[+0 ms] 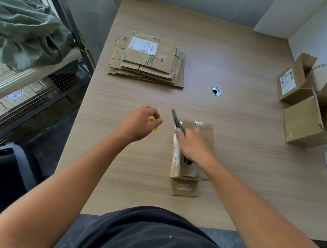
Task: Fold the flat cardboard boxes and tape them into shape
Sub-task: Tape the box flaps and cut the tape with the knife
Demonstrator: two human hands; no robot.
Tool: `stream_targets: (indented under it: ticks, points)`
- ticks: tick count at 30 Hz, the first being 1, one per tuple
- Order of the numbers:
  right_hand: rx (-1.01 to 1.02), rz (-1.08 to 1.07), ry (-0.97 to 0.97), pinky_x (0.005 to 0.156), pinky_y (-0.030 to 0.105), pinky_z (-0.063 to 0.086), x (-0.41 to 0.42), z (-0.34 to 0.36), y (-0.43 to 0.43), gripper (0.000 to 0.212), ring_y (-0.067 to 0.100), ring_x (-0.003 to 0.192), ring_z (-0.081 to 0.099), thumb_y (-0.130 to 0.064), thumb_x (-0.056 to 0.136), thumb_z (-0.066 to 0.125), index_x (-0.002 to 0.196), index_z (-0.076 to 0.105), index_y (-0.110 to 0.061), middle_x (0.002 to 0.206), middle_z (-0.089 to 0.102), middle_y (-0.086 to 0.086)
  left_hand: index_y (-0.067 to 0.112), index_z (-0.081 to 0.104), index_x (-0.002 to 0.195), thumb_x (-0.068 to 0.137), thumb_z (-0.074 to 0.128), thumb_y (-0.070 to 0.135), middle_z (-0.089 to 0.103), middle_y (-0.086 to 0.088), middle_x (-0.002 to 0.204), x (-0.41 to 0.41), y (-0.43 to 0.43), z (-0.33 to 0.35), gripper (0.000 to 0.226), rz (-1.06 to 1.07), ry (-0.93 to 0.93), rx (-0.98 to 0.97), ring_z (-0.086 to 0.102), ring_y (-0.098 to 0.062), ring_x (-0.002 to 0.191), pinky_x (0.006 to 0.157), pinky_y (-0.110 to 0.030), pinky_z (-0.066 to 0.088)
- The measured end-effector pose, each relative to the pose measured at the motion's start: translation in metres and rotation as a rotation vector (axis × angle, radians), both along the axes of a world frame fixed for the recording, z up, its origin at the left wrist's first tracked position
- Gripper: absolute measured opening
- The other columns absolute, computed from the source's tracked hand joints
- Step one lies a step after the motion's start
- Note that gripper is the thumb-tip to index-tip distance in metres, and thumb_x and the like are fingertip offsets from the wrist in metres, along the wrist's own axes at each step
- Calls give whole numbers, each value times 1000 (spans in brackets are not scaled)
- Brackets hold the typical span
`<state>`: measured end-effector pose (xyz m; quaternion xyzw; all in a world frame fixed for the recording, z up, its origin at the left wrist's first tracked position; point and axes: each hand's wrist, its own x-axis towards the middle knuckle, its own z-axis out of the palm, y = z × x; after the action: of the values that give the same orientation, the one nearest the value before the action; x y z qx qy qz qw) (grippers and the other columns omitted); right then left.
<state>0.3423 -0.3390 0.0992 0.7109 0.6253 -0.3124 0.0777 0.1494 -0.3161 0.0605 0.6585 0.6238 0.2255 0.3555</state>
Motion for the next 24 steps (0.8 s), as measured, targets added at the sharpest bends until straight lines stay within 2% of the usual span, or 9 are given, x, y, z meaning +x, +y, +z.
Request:
stream_targets:
  ticks: [2,4,5,7,9,10,14,21,24]
  points:
    - [113,-169,273,93,41,46,13,9,-12,51,29,109,54,-59,102,37,100,63,-15,111,57,10,31,68,85,97,60,22,58,10,101,2,-12,8,17,7,-169,-69,56,-11,93,82,-33,42]
    - [184,-271,472,71,34,47,24,16,-30,40,13,80,60,-59,98,50,88,58,-21,83,58,-2,31,71,88,97,57,13,57,8,102,10,-26,19,25,-7,-346,-119,54,-5,86,78,-32,41]
    - [202,-324,549,68,32,49,28,18,-38,34,9,75,62,-54,98,55,91,58,-21,79,61,-3,32,71,90,98,56,11,56,7,103,15,-33,24,27,-27,-391,-132,54,-2,83,76,-29,41]
    - [163,-483,861,69,38,56,36,20,-51,20,20,70,64,-36,102,58,104,58,-16,78,64,3,34,71,93,99,56,12,55,7,107,28,-45,35,28,-86,-420,-150,53,2,81,77,-26,40]
    - [25,-602,1230,57,37,53,46,21,-63,13,20,57,49,-23,101,60,106,54,-13,71,51,3,38,70,93,100,56,14,54,7,109,42,-56,42,29,-150,-404,-163,53,4,88,81,-25,40]
    - [-13,-607,1306,53,34,48,52,21,-68,16,17,54,43,-23,98,65,106,54,-14,70,47,1,39,70,92,100,56,15,54,6,110,50,-62,44,30,-172,-391,-163,53,2,92,83,-24,40]
    - [165,-449,1065,54,36,45,76,17,-92,20,14,52,46,-19,87,80,98,65,-11,68,55,-1,41,69,94,100,55,14,55,10,110,74,-86,45,31,-217,-356,-162,54,1,100,87,-24,41]
    - [376,-214,841,60,36,45,111,18,-124,16,9,59,51,-28,90,77,82,68,-18,64,58,-9,54,66,92,99,57,23,57,21,105,109,-127,52,33,-230,-231,-138,56,3,100,88,-26,43]
    - [427,-218,821,60,37,46,122,19,-131,18,10,59,53,-23,91,74,77,65,-16,63,59,-3,52,65,113,100,57,35,70,18,103,122,-147,59,23,-206,-259,-173,64,-2,99,91,-31,51]
